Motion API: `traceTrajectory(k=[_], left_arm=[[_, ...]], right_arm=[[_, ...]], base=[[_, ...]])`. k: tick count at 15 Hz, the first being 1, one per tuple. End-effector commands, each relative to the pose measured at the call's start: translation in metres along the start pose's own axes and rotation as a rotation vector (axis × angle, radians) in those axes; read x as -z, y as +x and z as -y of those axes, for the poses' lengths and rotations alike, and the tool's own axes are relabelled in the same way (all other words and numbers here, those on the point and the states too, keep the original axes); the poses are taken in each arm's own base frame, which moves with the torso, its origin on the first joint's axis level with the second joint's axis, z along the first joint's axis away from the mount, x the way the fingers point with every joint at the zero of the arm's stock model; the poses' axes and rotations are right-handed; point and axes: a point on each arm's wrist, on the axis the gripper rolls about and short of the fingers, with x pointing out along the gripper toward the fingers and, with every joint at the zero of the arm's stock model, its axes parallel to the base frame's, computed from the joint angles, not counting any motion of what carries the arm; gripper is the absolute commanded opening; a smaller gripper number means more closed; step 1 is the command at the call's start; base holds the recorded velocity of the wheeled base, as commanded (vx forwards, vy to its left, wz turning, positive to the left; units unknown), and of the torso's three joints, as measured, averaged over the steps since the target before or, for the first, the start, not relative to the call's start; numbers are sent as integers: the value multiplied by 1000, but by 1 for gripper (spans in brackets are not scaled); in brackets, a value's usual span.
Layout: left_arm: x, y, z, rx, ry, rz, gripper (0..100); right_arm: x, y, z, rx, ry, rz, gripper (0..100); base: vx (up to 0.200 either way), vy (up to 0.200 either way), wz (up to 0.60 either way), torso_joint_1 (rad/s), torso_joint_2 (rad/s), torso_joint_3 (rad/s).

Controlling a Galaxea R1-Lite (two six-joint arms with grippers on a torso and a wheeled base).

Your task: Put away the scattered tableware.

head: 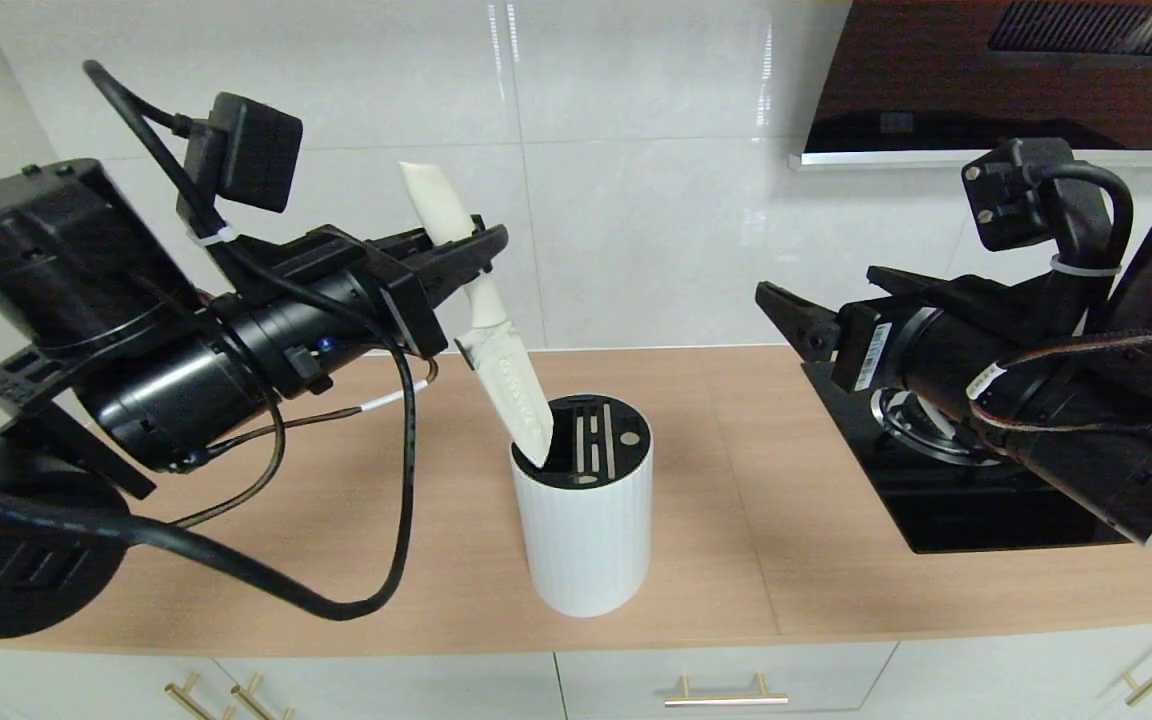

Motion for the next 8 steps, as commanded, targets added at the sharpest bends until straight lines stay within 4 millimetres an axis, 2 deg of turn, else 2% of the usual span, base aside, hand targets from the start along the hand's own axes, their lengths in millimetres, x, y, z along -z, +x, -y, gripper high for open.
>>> traceTrajectory(k=[1, 8], left_arm=[[19, 11, -6, -24, -5, -17, 0], [39, 18, -9, -27, -9, -62, 0]], right_arm=[[1, 0, 0, 0, -2, -3, 100], [-1, 4, 6, 26, 0, 8, 100]], base=[[0, 0, 0, 0, 0, 0], [0, 0, 0, 0, 0, 0]])
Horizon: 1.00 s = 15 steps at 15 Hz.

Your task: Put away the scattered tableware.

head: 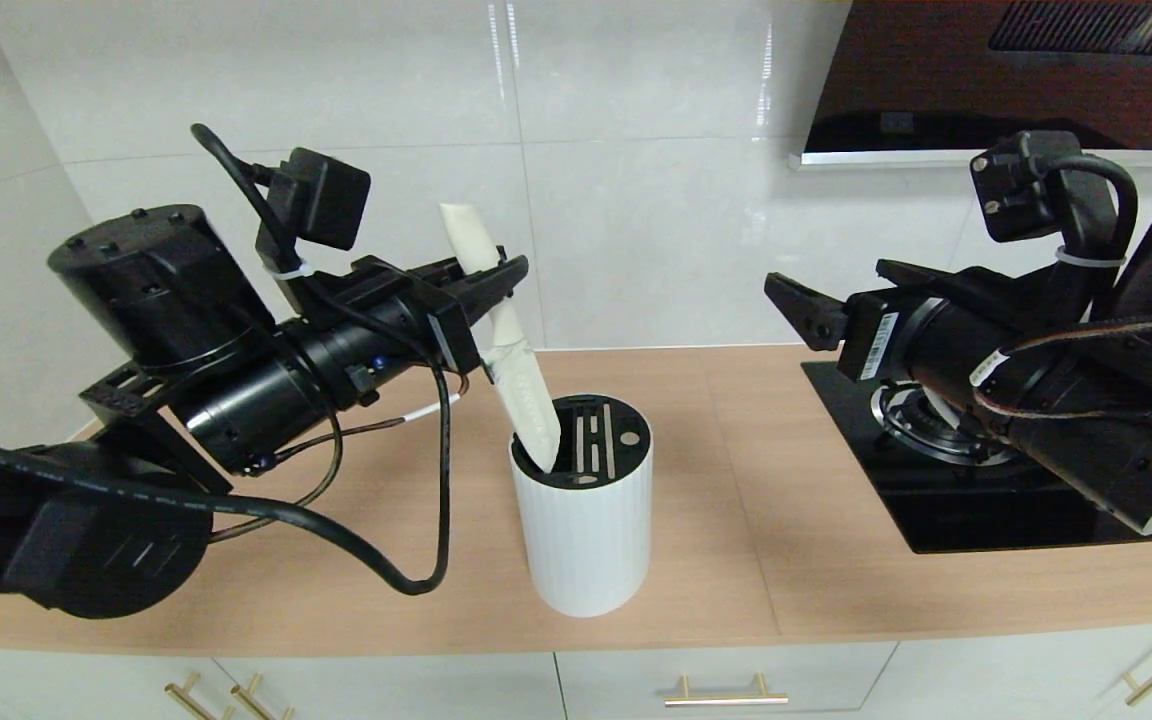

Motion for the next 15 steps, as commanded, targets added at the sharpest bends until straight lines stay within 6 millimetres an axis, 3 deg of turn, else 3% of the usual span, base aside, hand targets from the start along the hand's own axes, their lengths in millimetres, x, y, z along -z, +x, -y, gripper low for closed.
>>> traceTrajectory(k=[1, 5, 15], left_arm=[[9, 3, -1, -1, -6, -23, 0], [20, 6, -2, 2, -7, -57, 0], [73, 22, 5, 35, -30, -192, 0]], right_arm=[[1, 1, 0, 1, -1, -3, 100], [4, 2, 0, 1, -5, -13, 100], [6, 3, -1, 1, -6, -17, 100]], base=[[0, 0, 0, 0, 0, 0], [0, 0, 0, 0, 0, 0], [0, 0, 0, 0, 0, 0]])
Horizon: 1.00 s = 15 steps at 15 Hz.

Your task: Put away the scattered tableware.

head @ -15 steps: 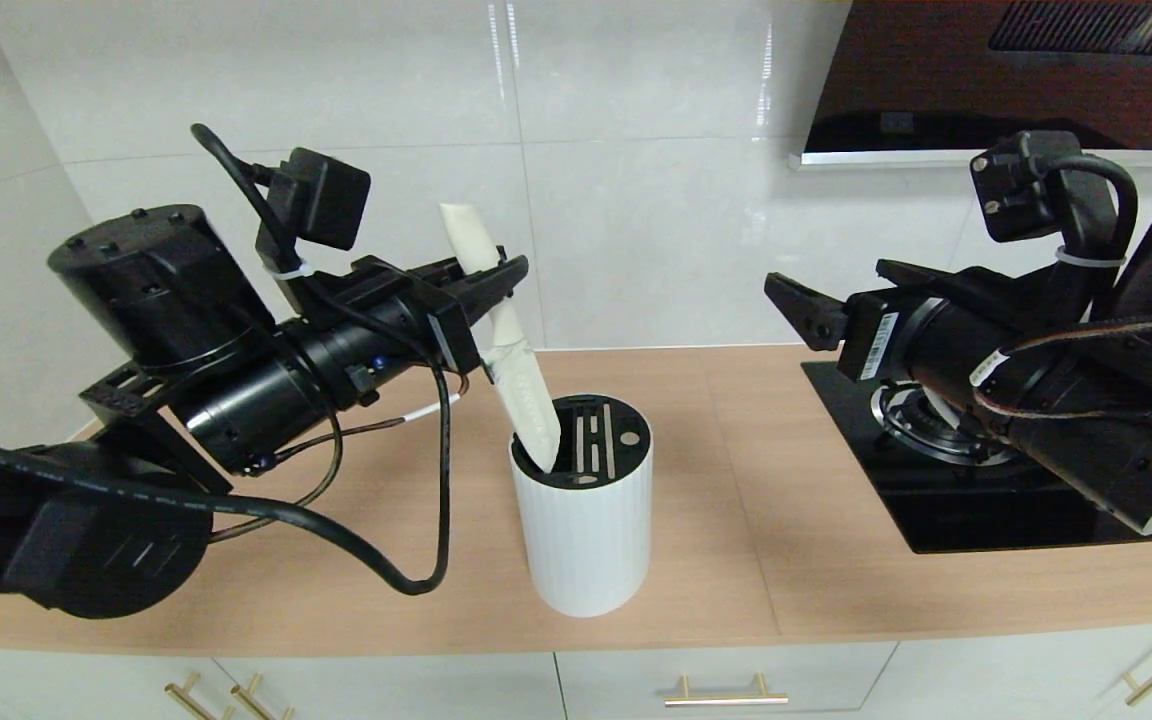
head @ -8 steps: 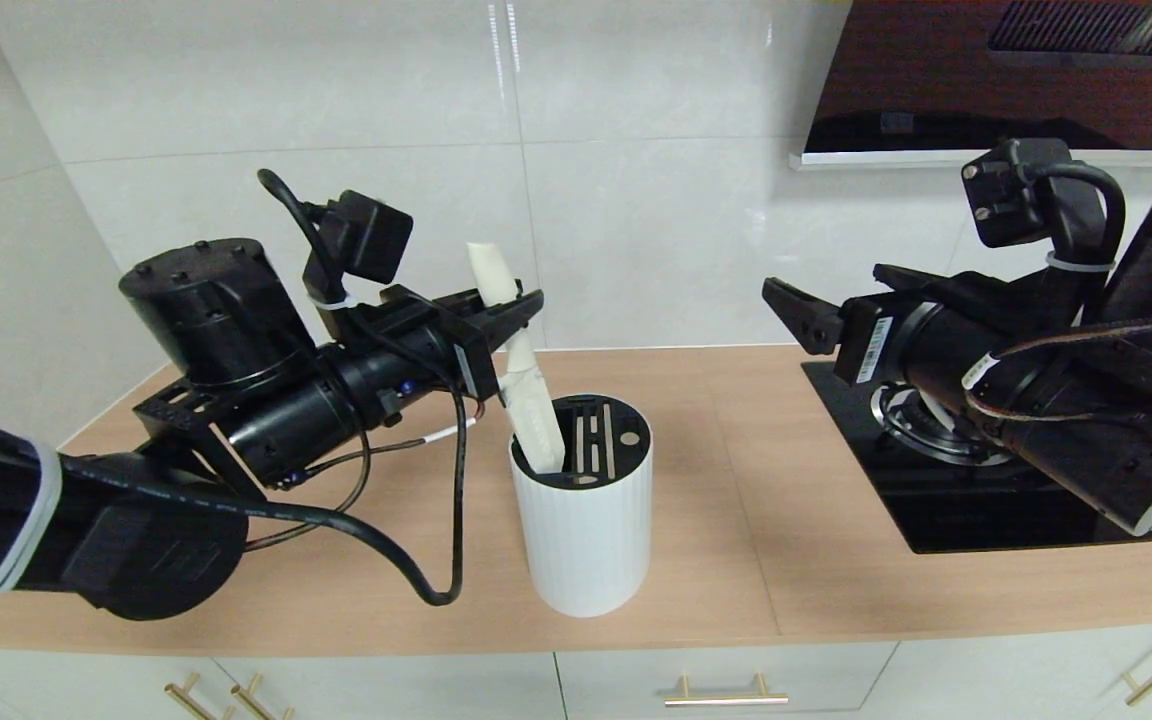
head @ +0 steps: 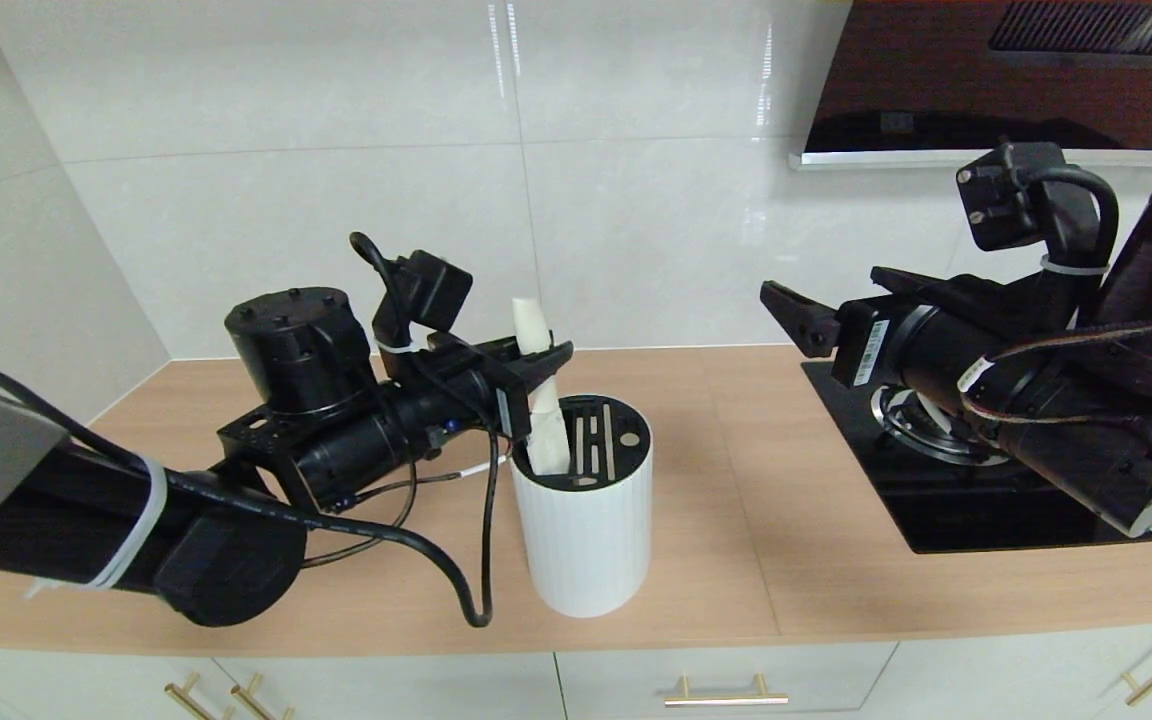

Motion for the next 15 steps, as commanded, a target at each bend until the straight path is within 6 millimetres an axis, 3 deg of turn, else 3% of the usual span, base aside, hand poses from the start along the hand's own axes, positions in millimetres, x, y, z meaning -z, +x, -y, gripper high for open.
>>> traceTrajectory(k=[1, 11, 12, 15], left_arm=[[14, 6, 0, 6, -12, -35, 0], [23, 10, -1, -25, -19, -58, 0], [23, 10, -1, -26, -19, -58, 100], [19, 10, 2, -48, -13, -47, 100]], right_arm=[[1, 1, -1, -1, -1, -3, 100], [4, 2, -1, -1, -4, -12, 100], [4, 2, -1, -1, -4, -12, 100], [4, 2, -1, -1, -5, -14, 100]], base=[[0, 0, 0, 0, 0, 0], [0, 0, 0, 0, 0, 0], [0, 0, 0, 0, 0, 0], [0, 0, 0, 0, 0, 0]])
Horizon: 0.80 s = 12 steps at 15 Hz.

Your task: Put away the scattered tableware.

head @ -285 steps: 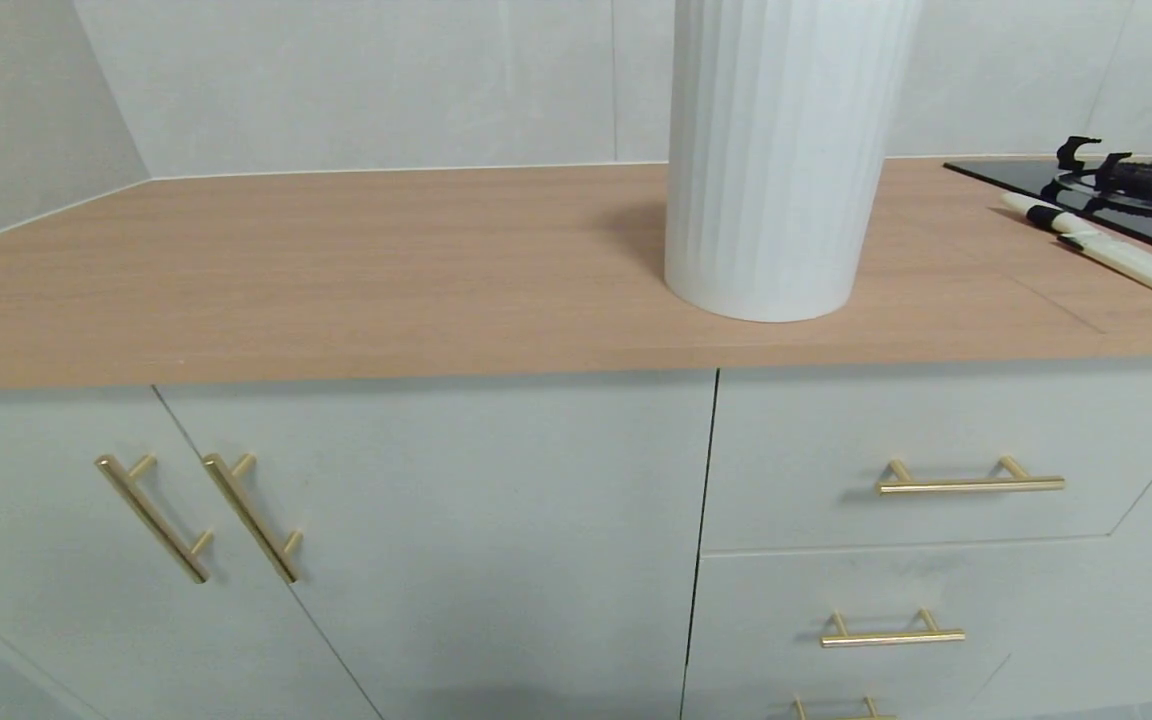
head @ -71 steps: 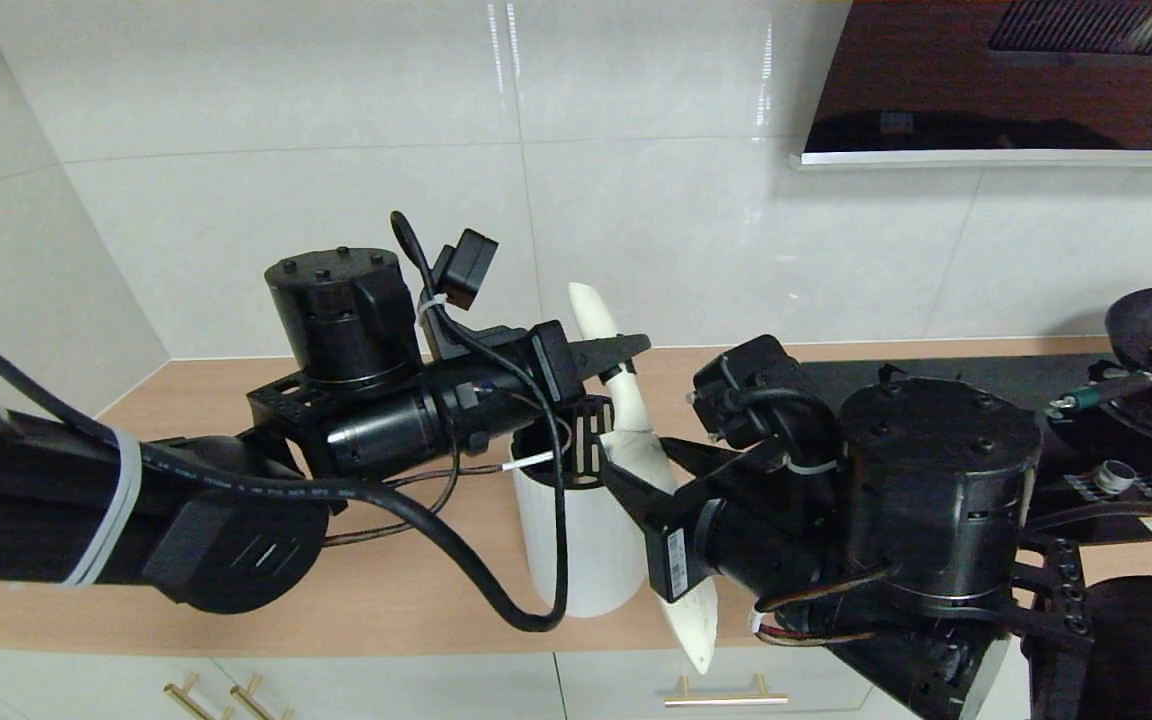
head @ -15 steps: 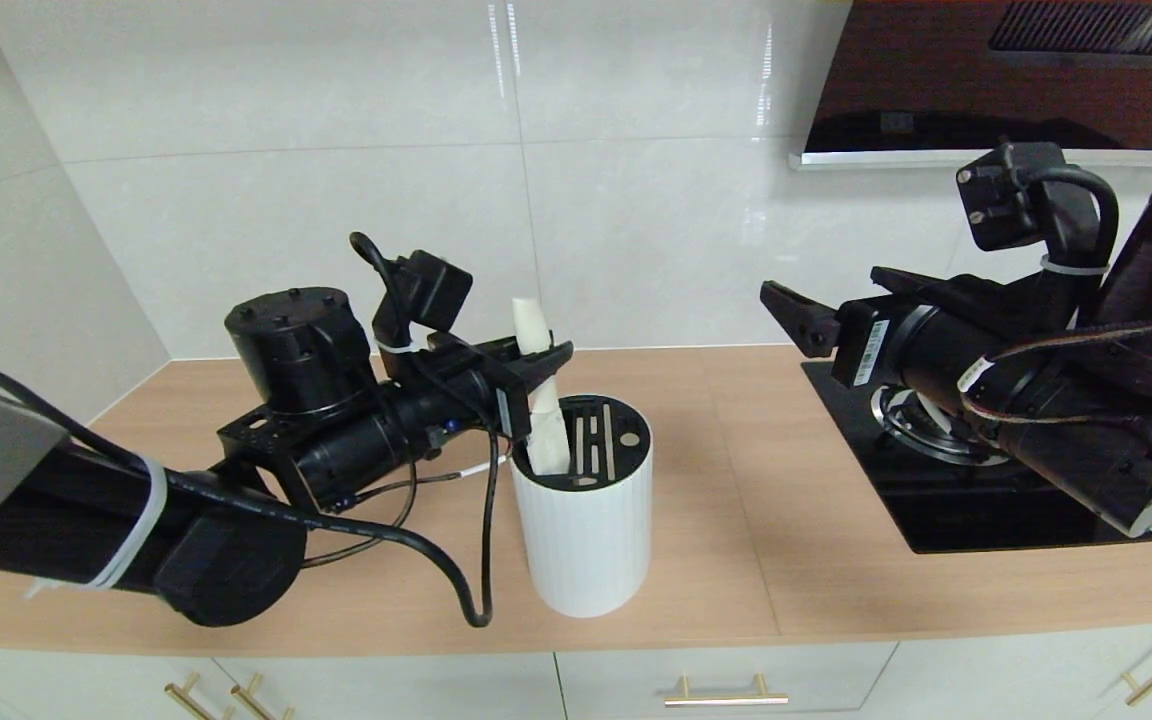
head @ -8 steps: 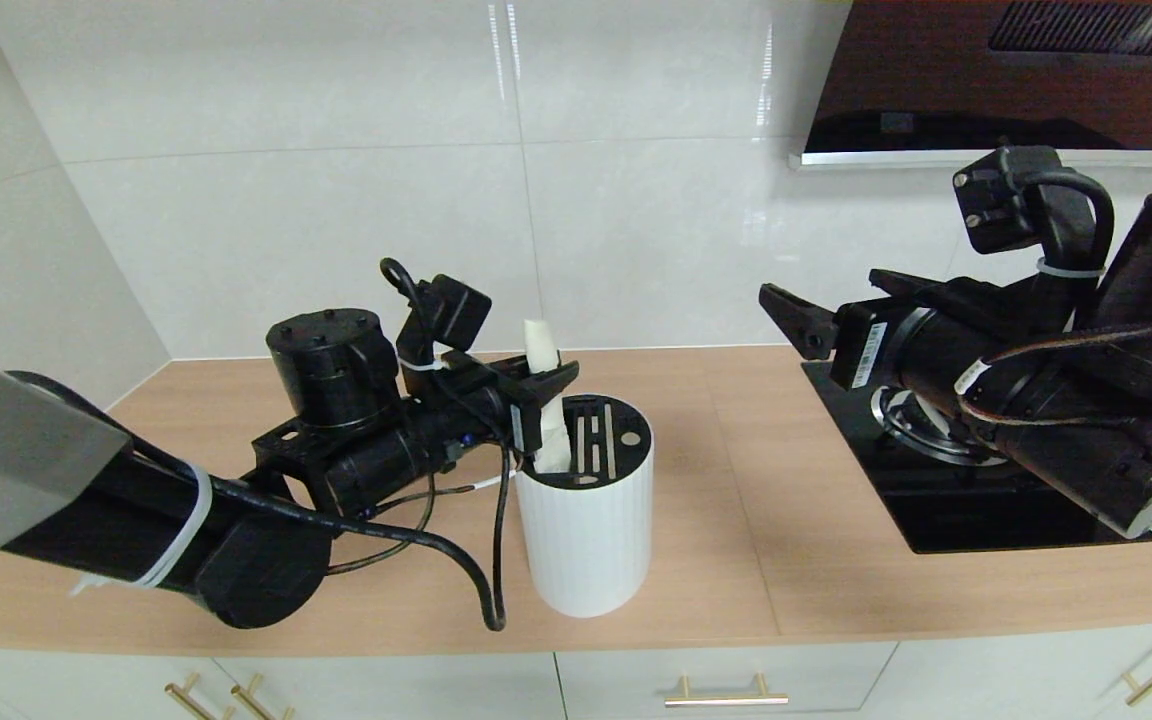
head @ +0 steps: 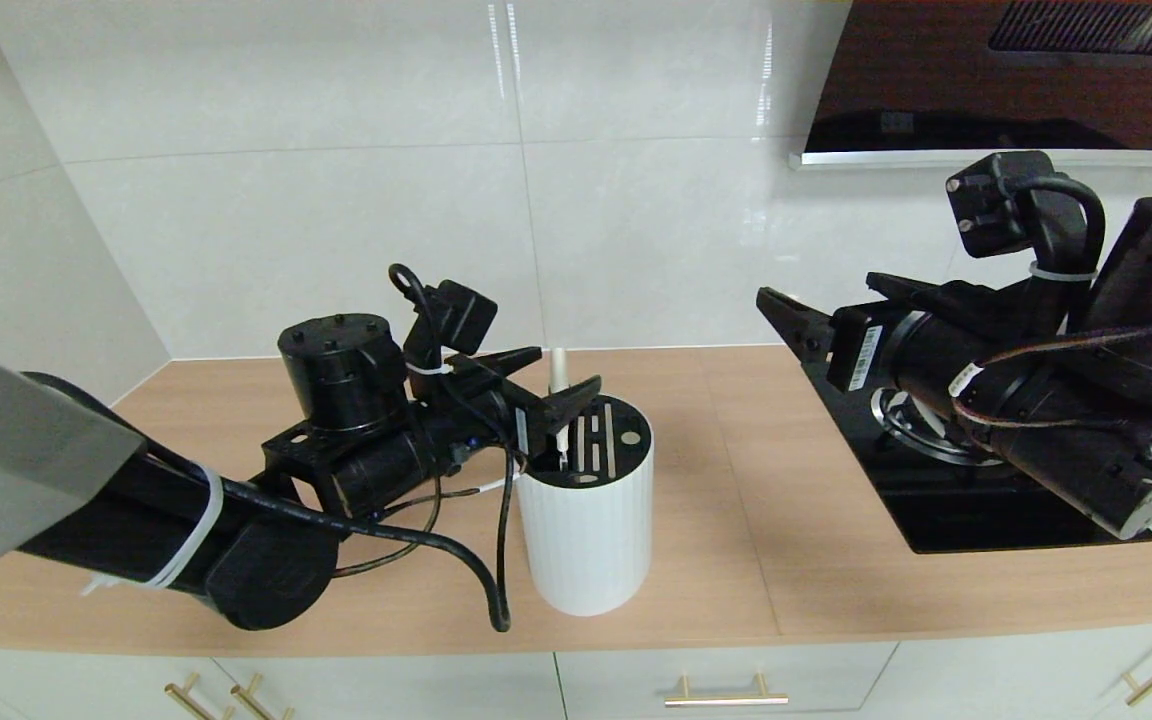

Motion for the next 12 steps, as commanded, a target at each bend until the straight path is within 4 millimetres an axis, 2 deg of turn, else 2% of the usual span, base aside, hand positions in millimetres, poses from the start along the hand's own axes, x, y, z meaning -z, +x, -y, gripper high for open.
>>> traceTrajectory(k=[1, 6, 7, 8, 10, 11, 12], left_arm=[[-4, -1, 3, -1, 5, 18, 100], [-11, -2, 3, -19, 18, 71, 100], [-22, -6, 3, -27, 29, 122, 100], [-22, -6, 3, -27, 29, 122, 100], [-68, -30, 0, -84, 76, 361, 100], [-77, -40, -3, -122, 82, 391, 100], [-83, -57, -9, -177, 86, 403, 100]], right_arm=[[1, 0, 0, 0, -1, -2, 100], [1, 0, 0, 0, -1, -1, 100], [1, 0, 0, 0, -1, -1, 100], [1, 0, 0, 0, -1, -1, 100], [4, -1, 1, 1, -3, -11, 100], [5, -2, 1, 4, -4, -15, 100], [9, -4, 7, 18, -14, -30, 100]], base=[[0, 0, 0, 0, 0, 0], [0, 0, 0, 0, 0, 0], [0, 0, 0, 0, 0, 0], [0, 0, 0, 0, 0, 0], [0, 0, 0, 0, 0, 0], [0, 0, 0, 0, 0, 0], [0, 0, 0, 0, 0, 0]])
